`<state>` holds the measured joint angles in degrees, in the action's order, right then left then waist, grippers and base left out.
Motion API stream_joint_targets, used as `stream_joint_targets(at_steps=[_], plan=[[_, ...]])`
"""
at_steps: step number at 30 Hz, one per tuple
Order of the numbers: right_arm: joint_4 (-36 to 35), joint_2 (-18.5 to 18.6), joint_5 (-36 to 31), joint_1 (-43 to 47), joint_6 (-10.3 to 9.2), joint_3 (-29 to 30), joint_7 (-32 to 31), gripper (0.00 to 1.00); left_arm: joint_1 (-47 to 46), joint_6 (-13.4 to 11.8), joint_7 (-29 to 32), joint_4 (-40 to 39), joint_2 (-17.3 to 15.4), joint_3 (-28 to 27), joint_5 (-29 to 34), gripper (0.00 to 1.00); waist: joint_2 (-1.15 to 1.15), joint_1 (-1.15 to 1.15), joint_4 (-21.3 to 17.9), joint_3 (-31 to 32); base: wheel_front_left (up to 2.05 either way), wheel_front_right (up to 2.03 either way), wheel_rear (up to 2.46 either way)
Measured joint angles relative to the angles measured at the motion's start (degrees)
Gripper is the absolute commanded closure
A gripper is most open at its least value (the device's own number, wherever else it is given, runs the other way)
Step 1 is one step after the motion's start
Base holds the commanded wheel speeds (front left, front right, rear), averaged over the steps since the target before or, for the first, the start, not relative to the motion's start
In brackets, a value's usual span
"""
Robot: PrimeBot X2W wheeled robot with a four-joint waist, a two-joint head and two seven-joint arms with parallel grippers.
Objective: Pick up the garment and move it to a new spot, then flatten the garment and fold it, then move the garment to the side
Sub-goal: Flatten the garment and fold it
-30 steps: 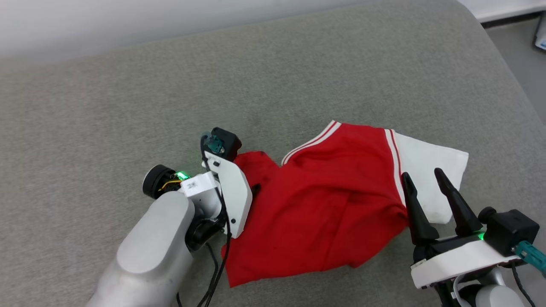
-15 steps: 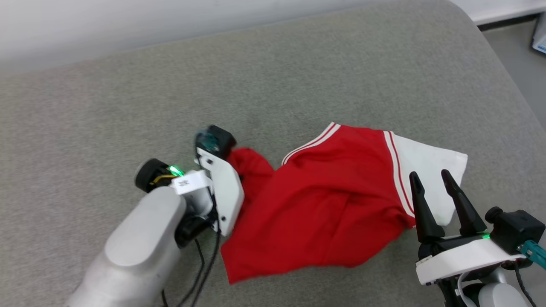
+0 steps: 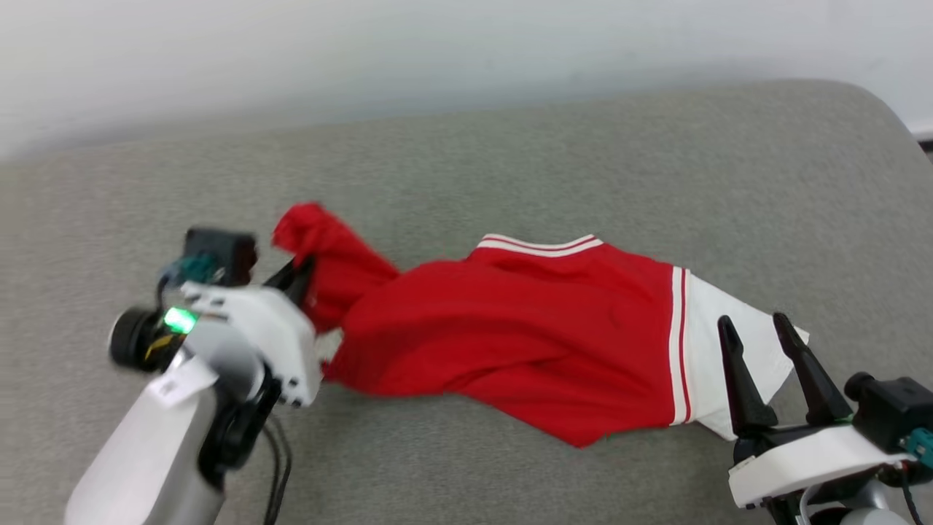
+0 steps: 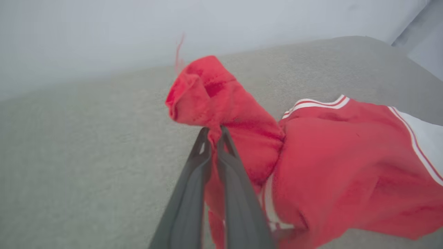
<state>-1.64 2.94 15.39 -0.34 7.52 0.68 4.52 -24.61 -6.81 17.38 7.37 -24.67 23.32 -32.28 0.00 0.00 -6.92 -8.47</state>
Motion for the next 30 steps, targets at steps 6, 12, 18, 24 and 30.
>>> stream_joint_targets(at_steps=[6, 12, 18, 24, 30], plan=[[-1.8, 0.0, -0.5, 1.9, -0.01, 1.3, -1.5, 0.00, 16.5, -7.1, -0.6, -7.9, -1.6, -5.3, -4.6, 1.00, 0.00, 0.00, 3.9, 2.1, 0.00, 0.00, 0.00], [-3.8, 0.0, -1.4, 2.9, -0.01, 2.0, -2.9, 0.00, 30.9, -11.2, -1.5, -9.2, 0.9, -7.5, -9.4, 1.00, 0.00, -0.01, 6.6, 3.6, 0.00, 0.00, 0.00], [-5.9, 0.0, -1.9, 3.2, -0.01, 2.3, -4.1, 0.00, 36.6, -11.6, -2.0, -5.7, 3.7, -7.7, -12.6, 1.00, 0.00, -0.01, 7.6, 4.5, 0.00, 0.00, 0.00], [-7.8, 0.0, -2.7, 3.9, -0.01, 3.0, -5.2, 0.00, 35.2, -8.8, -5.4, -0.6, 5.6, -6.8, -12.8, 0.00, 0.00, -0.01, 8.0, 5.1, 0.00, 0.00, 0.00], [-9.3, 0.0, -3.2, 4.4, -0.01, 3.4, -6.1, 0.00, 30.9, -8.8, -15.1, -0.5, 5.7, -8.2, -8.1, 0.00, 0.00, -0.01, 7.9, 6.4, 0.00, 0.00, 0.00]])
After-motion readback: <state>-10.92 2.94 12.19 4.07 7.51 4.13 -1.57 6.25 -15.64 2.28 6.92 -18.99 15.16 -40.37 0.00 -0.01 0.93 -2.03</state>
